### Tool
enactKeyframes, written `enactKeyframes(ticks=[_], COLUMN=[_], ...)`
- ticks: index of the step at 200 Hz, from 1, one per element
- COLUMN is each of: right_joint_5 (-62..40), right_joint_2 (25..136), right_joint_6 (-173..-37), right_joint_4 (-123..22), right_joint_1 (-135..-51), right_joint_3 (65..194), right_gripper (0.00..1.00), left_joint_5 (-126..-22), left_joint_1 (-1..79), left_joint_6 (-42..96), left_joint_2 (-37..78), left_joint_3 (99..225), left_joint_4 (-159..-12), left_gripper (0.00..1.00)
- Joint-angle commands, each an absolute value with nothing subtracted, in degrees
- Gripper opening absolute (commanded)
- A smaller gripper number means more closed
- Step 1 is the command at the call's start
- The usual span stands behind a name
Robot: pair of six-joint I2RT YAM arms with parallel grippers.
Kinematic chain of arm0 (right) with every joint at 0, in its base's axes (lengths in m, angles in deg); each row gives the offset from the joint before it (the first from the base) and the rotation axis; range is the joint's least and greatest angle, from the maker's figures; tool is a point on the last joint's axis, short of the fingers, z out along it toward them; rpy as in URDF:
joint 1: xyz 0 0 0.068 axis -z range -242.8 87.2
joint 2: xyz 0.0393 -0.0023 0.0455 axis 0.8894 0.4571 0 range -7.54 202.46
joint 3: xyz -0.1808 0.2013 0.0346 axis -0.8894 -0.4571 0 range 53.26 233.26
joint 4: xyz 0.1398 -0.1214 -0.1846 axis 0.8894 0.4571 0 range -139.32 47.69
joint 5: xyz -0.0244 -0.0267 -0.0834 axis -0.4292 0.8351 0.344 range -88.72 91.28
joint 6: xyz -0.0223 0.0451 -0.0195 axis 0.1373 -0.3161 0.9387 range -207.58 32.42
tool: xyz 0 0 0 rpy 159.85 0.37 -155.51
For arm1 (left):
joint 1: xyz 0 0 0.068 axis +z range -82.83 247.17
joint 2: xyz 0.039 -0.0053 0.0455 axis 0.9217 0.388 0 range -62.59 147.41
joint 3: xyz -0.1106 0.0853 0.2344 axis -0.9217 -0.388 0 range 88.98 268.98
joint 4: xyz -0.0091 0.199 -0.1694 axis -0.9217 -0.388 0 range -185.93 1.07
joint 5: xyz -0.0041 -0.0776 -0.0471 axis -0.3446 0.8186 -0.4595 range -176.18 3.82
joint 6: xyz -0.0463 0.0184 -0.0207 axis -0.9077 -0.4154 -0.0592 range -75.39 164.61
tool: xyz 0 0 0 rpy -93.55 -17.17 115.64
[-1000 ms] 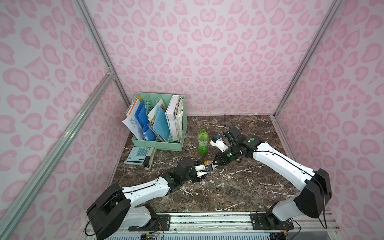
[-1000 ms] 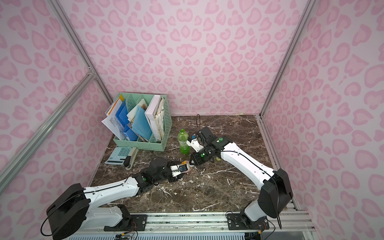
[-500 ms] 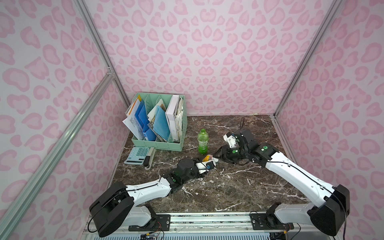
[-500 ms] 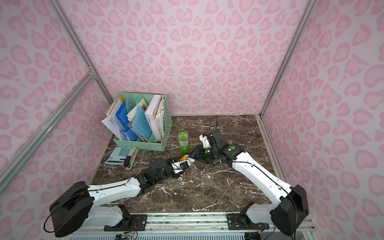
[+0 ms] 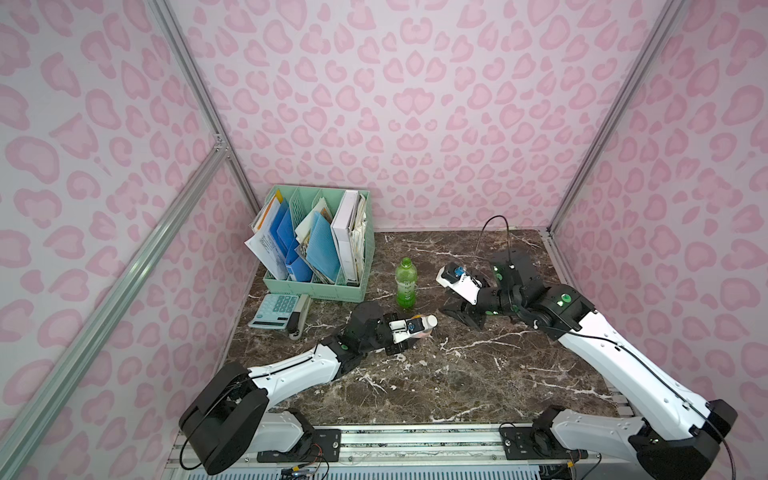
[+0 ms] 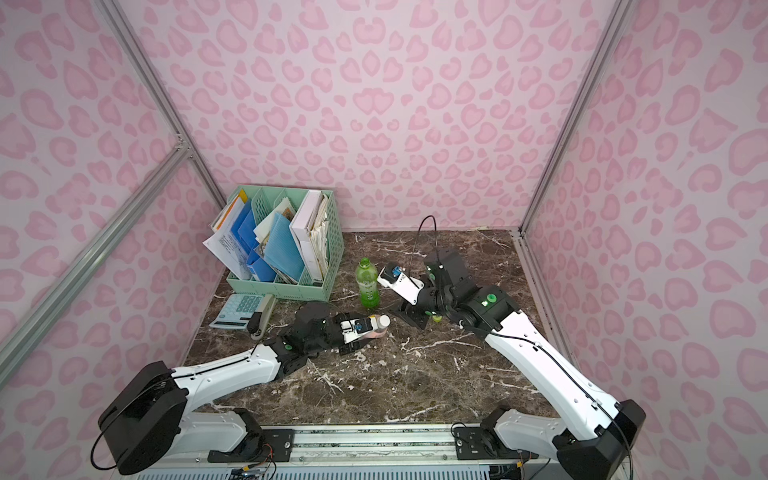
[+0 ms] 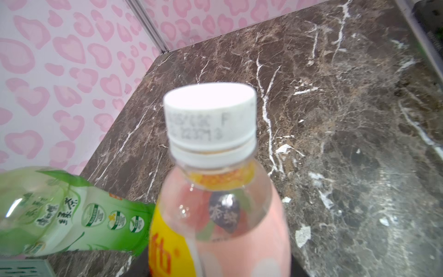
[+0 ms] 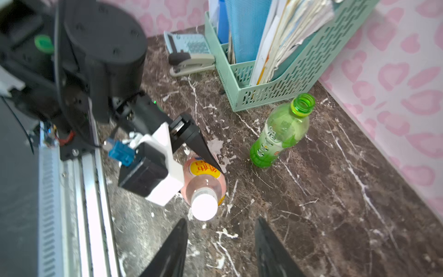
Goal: Screw on the bottle caps
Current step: Screw the bottle cap onto the plastic bottle.
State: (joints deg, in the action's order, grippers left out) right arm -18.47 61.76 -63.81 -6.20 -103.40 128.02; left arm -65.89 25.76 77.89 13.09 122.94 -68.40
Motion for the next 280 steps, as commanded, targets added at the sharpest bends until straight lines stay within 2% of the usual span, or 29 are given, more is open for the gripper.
enactKeyframes(ticks=[1,17,58,154,167,238,258,280], right_joint_5=[-16.9,-14.6,-15.5,-16.8,-17.7,-19.1,-18.1,-17.5], right_joint_2=[62.5,62.7,64.7,68.1,68.5,70.4,71.9,75.1], right_joint_6=[-44.2,-38.9,-35.7,-34.9,-34.7,-36.7,-44.5,-61.1], right_joint_4=[1.6,2.1,-0.4,-4.9,-4.9,-3.9,-4.5,-4.2], right_joint_1=[-105.1,-106.9,-107.8,-108.0,-107.9,-107.8,-108.4,-109.6], right_joint_3=[128.1,127.1,124.9,124.3,124.3,124.2,124.7,127.7], right_gripper=[0.49,0.5,0.51,0.49,0.46,0.16,0.13,0.12], left_joint_5=[-60.7,-60.6,-59.1,-58.1,-58.3,-58.8,-61.1,-65.2], left_joint_1=[26.0,26.0,26.0,26.0,26.0,25.9,25.3,23.7], left_joint_6=[77.3,77.4,77.1,77.0,77.0,76.3,75.3,75.1], left_joint_2=[13.5,13.8,13.5,13.3,13.5,12.7,11.6,10.6], left_joint_3=[123.7,123.9,124.1,124.2,124.2,123.7,122.6,120.5], left_joint_4=[-70.7,-70.9,-70.7,-70.9,-70.9,-69.5,-66.9,-62.5], left_gripper=[0.43,0.43,0.43,0.43,0.43,0.42,0.42,0.42])
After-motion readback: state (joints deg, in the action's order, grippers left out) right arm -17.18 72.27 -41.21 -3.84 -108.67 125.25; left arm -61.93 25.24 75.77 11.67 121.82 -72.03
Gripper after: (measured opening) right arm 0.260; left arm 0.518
